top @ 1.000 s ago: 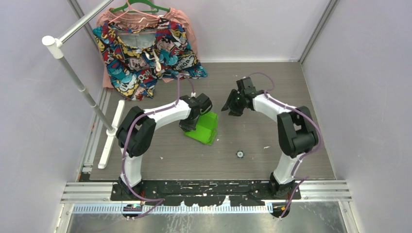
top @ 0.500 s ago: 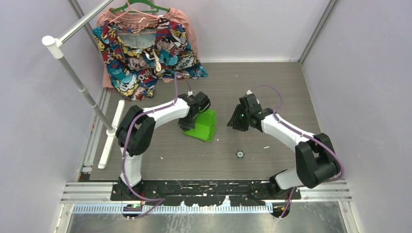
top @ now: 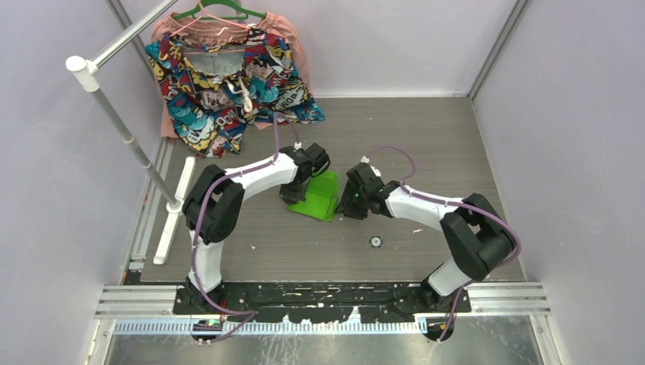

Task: Fold the paper box
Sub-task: Fold the paper box at the center of the board.

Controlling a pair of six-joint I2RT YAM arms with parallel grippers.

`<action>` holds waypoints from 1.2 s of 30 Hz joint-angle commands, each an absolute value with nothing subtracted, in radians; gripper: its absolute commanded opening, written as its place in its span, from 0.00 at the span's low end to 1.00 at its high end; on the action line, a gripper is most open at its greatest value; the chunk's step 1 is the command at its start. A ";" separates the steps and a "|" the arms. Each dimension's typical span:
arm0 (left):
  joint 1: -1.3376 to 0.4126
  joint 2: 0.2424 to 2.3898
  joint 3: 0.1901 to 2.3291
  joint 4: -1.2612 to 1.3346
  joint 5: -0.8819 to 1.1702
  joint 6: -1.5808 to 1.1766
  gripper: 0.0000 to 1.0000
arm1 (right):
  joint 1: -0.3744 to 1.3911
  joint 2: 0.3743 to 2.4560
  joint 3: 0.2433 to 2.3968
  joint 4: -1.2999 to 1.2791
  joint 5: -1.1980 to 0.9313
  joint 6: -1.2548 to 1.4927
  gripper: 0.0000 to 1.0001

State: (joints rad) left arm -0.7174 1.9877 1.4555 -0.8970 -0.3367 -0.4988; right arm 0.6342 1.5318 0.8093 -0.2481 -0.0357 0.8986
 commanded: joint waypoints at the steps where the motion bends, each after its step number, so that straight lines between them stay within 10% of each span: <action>1: -0.707 2.038 1.453 -0.885 -0.299 -0.533 0.00 | 0.650 1.557 0.812 -0.153 0.034 0.949 0.38; 36: -0.708 2.072 1.473 -0.901 -0.275 -0.521 0.00 | 0.664 1.572 0.851 -0.091 0.056 0.965 0.38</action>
